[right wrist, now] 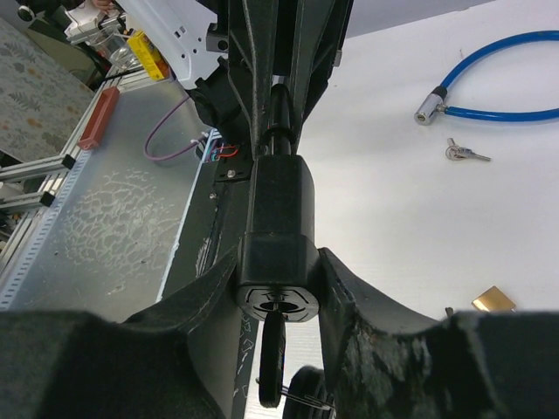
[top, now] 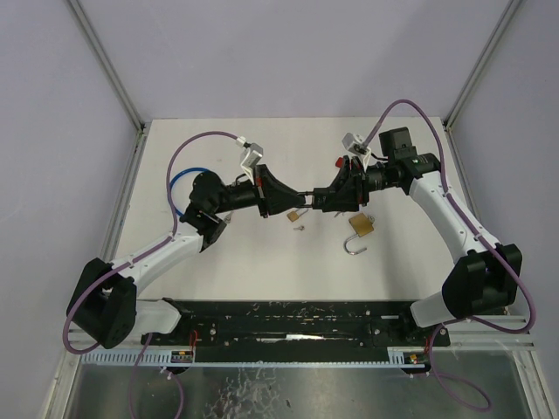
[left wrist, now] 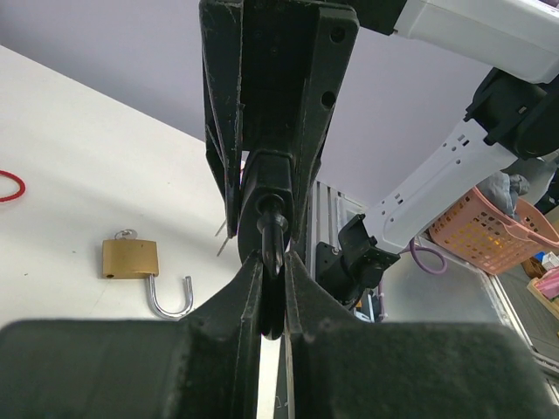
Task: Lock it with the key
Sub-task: Lock the lock.
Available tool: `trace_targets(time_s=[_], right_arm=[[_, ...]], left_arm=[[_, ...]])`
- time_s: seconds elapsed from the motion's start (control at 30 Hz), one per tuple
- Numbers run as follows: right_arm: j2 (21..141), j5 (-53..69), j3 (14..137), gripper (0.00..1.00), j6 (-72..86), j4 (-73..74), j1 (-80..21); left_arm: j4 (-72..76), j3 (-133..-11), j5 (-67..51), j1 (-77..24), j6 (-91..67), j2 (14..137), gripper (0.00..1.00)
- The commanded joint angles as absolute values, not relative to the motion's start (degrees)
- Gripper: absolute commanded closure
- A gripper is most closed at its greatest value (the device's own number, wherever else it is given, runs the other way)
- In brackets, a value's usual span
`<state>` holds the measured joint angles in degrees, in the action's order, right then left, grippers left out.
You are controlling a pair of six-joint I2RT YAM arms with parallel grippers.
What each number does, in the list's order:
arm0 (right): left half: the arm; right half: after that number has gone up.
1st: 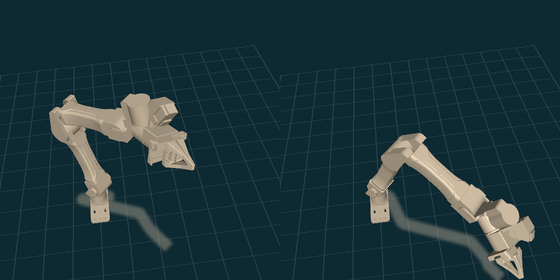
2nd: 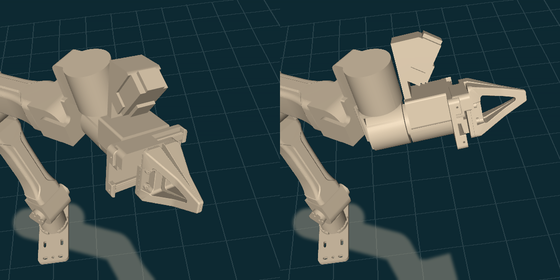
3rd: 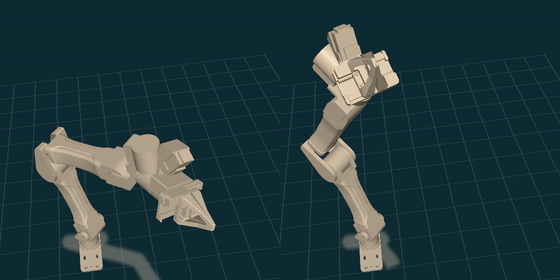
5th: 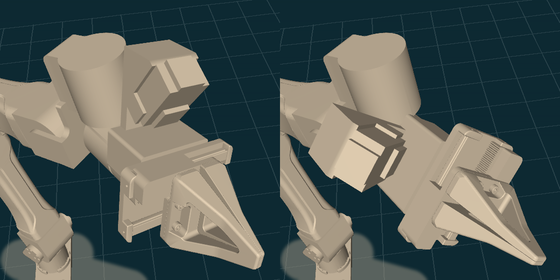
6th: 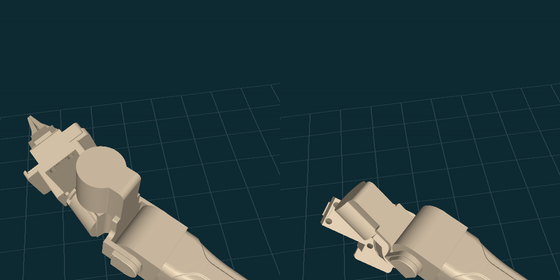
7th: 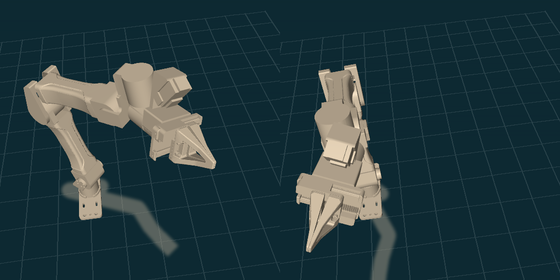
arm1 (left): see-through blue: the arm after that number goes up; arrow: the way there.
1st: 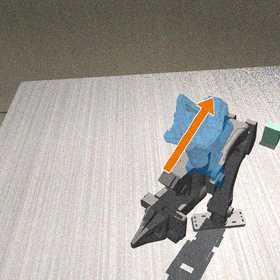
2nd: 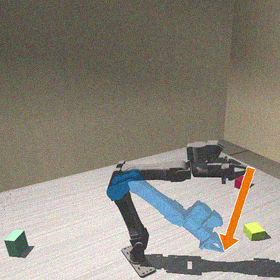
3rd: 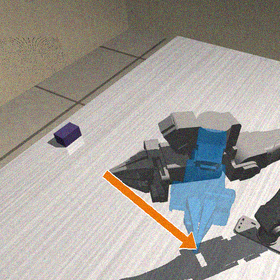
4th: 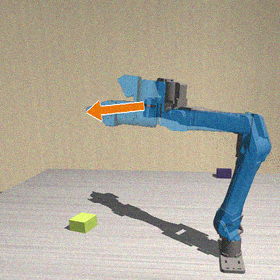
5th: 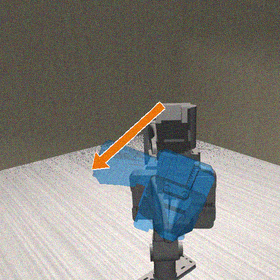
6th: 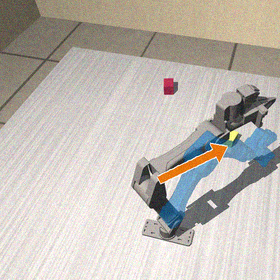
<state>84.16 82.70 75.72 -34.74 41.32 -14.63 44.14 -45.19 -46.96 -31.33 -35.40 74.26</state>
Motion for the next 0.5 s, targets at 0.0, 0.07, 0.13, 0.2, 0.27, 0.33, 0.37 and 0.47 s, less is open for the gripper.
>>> trace_targets(time_s=[0.0, 0.07, 0.13, 0.2, 0.27, 0.33, 0.37, 0.47], right_arm=[[84.0, 85.3, 77.9, 0.75, -31.7, 39.9, -15.0], [84.0, 85.5, 77.9, 0.94, -30.7, 39.2, -15.0], [84.0, 85.8, 77.9, 1.0, -30.1, 38.9, -15.0], [83.9, 86.3, 78.2, 1.0, -29.7, 38.9, -14.9], [83.9, 86.8, 78.7, 1.0, -29.4, 39.2, -15.0], [83.9, 86.9, 79.1, 1.0, -29.1, 39.3, -15.0], [84.0, 86.9, 79.2, 1.0, -29.1, 39.3, -15.0], [83.9, 87.6, 79.2, 1.0, -28.8, 39.3, -14.9]], left_arm=[[51.7, -45.5, -44.9, -30.9, -36.0, 73.4, 1.0], [51.6, -45.3, -44.9, -30.9, -36.1, 73.4, 1.0], [51.6, -45.2, -44.9, -30.8, -36.3, 73.3, 0.99], [51.6, -44.8, -45.3, -30.8, -36.4, 73.2, 0.84], [51.9, -44.0, -45.4, -30.7, -36.5, 72.7, 0.68], [52.7, -42.9, -45.1, -30.3, -36.7, 71.8, 0.57], [53.1, -42.2, -44.6, -30.0, -36.9, 71.4, 0.53], [54.9, -40.4, -44.8, -29.0, -38.3, 70.8, 0.49]])
